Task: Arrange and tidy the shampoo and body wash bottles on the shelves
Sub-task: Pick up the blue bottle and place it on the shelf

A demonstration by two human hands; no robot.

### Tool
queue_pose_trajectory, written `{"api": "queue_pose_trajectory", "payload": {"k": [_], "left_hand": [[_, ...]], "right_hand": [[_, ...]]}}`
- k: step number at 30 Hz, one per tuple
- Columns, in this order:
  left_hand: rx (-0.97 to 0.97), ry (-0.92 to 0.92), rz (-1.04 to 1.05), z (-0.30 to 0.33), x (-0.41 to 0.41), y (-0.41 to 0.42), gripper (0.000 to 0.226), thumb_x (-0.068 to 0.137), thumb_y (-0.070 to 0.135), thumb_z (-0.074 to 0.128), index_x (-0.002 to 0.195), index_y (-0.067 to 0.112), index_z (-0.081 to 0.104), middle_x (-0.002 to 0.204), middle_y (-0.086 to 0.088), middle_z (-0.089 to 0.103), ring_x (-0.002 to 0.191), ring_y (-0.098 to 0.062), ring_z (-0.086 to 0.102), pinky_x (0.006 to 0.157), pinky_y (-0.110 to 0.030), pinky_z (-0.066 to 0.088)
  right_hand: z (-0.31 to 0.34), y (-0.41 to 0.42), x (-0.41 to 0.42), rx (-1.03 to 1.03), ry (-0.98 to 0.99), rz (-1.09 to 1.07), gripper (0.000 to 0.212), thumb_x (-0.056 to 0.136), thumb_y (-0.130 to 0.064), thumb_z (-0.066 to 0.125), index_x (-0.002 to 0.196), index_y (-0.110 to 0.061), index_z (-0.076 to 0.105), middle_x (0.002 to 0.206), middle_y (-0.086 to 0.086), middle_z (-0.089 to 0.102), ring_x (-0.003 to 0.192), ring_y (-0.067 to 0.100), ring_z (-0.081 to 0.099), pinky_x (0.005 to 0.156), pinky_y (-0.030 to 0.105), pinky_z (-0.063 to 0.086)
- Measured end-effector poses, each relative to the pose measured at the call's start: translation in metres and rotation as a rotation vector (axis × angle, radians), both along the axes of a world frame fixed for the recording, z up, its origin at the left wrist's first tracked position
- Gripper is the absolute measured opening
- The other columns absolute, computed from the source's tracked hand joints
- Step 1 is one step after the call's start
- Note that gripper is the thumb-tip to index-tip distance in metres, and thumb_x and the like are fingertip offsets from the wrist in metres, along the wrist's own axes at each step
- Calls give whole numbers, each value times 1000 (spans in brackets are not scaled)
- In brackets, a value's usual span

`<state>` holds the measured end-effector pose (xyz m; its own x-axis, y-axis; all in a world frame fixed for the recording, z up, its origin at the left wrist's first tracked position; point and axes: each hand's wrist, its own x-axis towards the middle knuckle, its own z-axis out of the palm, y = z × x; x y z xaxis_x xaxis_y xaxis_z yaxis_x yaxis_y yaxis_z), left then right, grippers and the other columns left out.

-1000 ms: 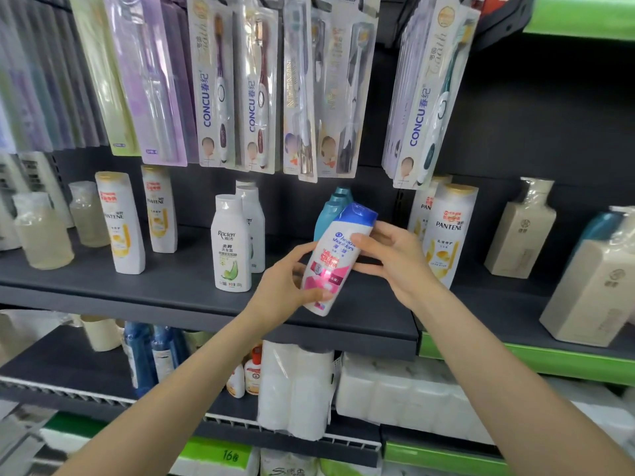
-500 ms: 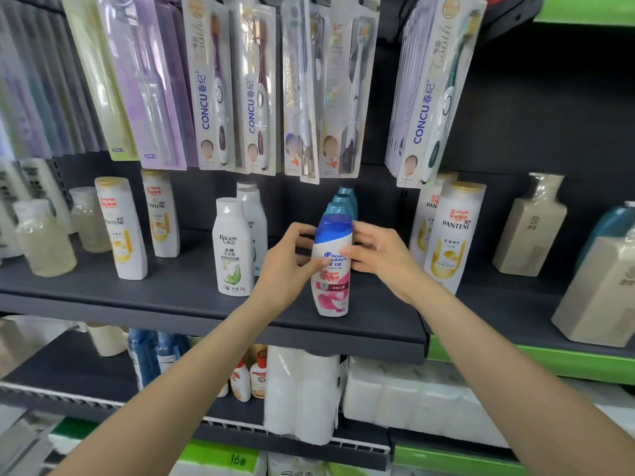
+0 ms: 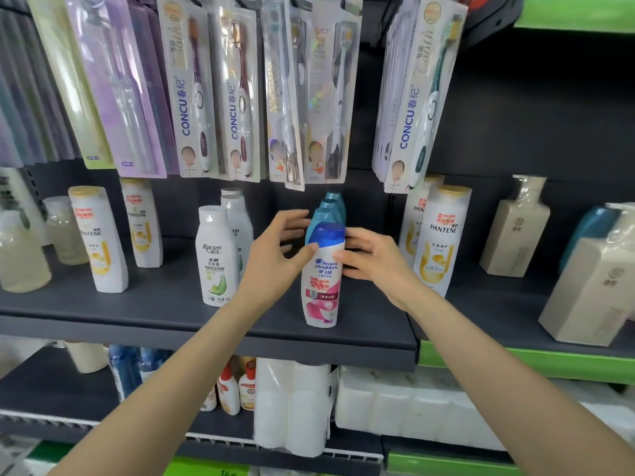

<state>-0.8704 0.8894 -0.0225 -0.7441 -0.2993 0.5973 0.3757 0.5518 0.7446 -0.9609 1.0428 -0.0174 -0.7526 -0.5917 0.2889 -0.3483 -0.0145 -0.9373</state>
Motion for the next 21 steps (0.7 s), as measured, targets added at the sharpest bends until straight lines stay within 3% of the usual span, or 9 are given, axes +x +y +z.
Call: {"api": "queue_pose_trajectory", "payload": {"k": [2,5,7,11,16,21], "left_hand": [[-145,0,-2,7,-3,-1,46,85,20,66,126,29,48,120,22,54,108,8,51,87,-6,40],[-244,-56,-5,10,-11,-2,45,84,20,67,126,27,53,125,10,56,106,-3,55,87,-12,44],[-261,-77,11,9,-13,-1,41,84,18,68,122,24,57,122,4,57,101,-8,58,86,-17,49],[-297,-51,86,9,-13,2,38,82,18,69,119,24,59,114,4,58,86,-3,56,73,-3,43],[-283,-70,98,9,-13,2,39,84,19,67,122,22,58,119,1,59,92,-7,58,74,-5,44],[-289,-90,92,11,-11,1,38,84,18,67,121,24,57,120,3,60,93,-7,58,74,-7,43]], "right_hand": [[6,3,-5,-17,12,-51,27,91,-16,61,117,-20,60,110,-1,67,103,10,64,85,31,56],[15,0,-15,-45,57,-164,18,96,-17,52,110,-18,63,111,2,67,104,11,64,88,32,54],[18,-7,-23,-3,112,-204,22,97,-14,50,115,-19,62,116,4,65,109,15,61,90,34,53],[20,-25,-34,138,199,-166,38,96,-11,50,132,-23,53,126,6,59,115,20,56,97,40,50],[21,-35,-41,181,220,-129,42,93,-6,55,132,-21,54,131,9,57,118,23,56,99,44,48],[20,-40,-44,190,237,-154,38,90,-3,58,125,-19,57,122,10,60,111,25,57,96,47,49]]}}
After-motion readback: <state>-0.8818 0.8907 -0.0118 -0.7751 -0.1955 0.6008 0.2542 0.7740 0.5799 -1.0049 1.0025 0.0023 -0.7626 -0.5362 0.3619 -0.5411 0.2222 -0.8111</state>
